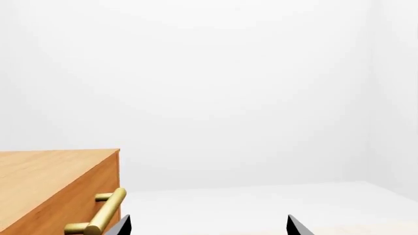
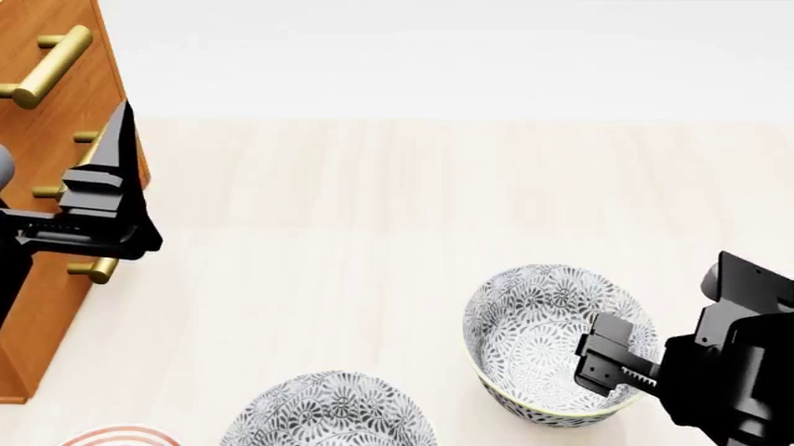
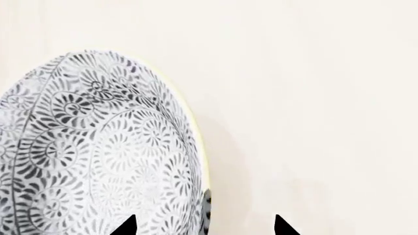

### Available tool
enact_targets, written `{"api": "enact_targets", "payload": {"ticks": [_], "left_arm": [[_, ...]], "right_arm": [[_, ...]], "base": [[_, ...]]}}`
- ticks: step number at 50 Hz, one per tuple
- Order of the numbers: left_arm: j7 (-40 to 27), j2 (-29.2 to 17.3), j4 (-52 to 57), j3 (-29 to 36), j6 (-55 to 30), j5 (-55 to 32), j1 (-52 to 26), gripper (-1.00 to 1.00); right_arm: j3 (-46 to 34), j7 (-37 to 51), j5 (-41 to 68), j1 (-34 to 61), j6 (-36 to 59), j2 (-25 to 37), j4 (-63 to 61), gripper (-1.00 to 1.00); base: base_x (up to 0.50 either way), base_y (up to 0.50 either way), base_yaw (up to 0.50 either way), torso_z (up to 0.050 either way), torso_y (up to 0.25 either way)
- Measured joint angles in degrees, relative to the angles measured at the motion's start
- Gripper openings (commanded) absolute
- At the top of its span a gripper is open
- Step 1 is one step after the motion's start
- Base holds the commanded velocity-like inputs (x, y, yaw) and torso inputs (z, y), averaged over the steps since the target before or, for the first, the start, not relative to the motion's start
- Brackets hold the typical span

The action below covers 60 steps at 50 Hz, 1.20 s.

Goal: Stack the bowl at the front on the bowl in the middle.

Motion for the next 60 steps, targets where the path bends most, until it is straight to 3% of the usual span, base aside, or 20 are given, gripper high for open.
{"api": "enact_targets", "payload": {"ticks": [2, 3, 30, 50, 60], "left_arm": [[0.0, 0.0, 0.0, 0.0, 0.0, 0.0, 0.0, 1.00], [-0.1, -0.1, 0.0, 0.1, 0.1, -0.1, 0.0, 1.00], [-0.4, -0.5, -0.7, 0.9, 1.1, -0.4, 0.2, 1.00], [-0.9, -0.8, -0.6, 0.9, 1.0, -1.2, 0.0, 1.00], [-1.2, -1.0, -0.3, 0.8, 0.9, -1.7, 0.2, 1.00]], "right_arm": [[-0.2, -0.2, -0.1, -0.1, -0.2, 0.0, 0.1, 1.00], [-0.2, -0.3, -0.2, -0.1, -0.3, 0.0, 0.1, -1.00], [2.0, 1.0, 1.9, -1.2, -0.3, 0.2, -3.6, -1.00], [12.6, 16.9, 12.9, 1.9, 9.7, 0.6, -14.4, -1.00], [17.1, 31.1, 24.7, 6.2, 16.9, 0.3, -18.4, -1.00]], "base": [[0.00, 0.00, 0.00, 0.000, 0.000], [0.00, 0.00, 0.00, 0.000, 0.000], [0.00, 0.00, 0.00, 0.000, 0.000], [0.00, 0.00, 0.00, 0.000, 0.000], [0.00, 0.00, 0.00, 0.000, 0.000]]}}
